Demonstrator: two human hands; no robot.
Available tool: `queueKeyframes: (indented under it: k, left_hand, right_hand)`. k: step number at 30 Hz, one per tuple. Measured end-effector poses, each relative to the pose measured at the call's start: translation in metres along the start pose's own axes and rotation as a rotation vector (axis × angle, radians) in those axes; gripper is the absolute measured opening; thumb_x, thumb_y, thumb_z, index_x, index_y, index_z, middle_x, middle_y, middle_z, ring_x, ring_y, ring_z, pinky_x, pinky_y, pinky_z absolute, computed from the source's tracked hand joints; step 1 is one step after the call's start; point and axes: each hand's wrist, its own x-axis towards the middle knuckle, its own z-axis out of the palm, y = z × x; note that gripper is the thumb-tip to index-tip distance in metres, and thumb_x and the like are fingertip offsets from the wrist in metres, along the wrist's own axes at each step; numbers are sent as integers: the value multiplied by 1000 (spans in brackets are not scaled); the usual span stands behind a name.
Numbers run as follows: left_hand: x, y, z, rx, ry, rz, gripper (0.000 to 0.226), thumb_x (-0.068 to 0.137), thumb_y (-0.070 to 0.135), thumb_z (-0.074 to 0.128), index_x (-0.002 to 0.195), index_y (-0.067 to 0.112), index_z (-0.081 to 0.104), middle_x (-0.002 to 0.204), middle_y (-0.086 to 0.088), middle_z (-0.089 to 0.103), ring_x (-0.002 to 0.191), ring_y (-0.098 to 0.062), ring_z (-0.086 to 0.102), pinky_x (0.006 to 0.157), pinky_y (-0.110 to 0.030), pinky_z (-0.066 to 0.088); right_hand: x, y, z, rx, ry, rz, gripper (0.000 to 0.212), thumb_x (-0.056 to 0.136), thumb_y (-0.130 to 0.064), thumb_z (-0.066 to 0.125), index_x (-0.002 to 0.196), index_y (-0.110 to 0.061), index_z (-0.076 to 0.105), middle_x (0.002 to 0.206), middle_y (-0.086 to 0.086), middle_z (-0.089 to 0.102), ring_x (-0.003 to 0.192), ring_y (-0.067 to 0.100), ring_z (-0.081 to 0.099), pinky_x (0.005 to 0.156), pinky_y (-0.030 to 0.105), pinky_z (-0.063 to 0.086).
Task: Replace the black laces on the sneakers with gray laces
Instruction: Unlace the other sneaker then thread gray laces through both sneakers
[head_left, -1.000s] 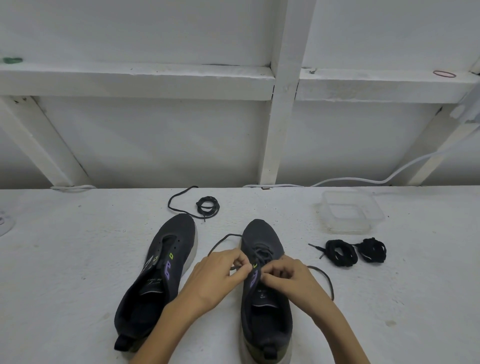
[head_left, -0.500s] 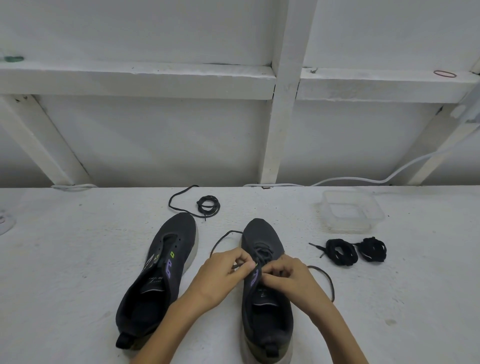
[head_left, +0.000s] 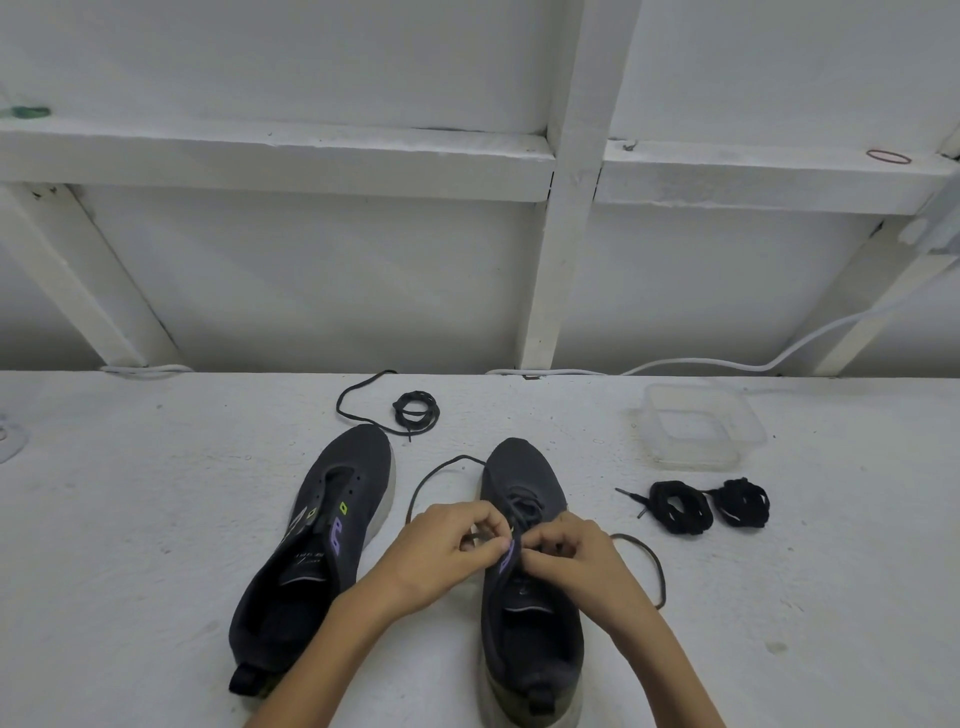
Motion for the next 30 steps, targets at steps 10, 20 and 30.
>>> queueKeyframes:
  k: [10,20,30]
  left_hand:
    - [-8,13,7,-23,72,89,33,78,57,52,104,43,66,111,24,55,113,1,51,94,-17,40]
    - [-2,30,10,473,117,108,30,79,53,49,103,36,54,109,20,43,105,-2,37,91,-24,27]
    - [0,38,25,444,193,29,27,86,50,55,106,34,65,117,19,41,111,-3,36,91,-23,27]
  right_hand:
    - [-3,-4,0,100,13,68,7,65,-39,72,64,-32,72,79,-1,53,75,9,55,75,36,48]
    - [-5,0,-23,419,-107,135,11,87,-18,69,84,-9,74,60,7,51,54,13,42,53,23,30]
    - [-11,10,-28,390,10,63,18,82,12,66,87,-4,72,70,6,67,66,18,60,61,22,50]
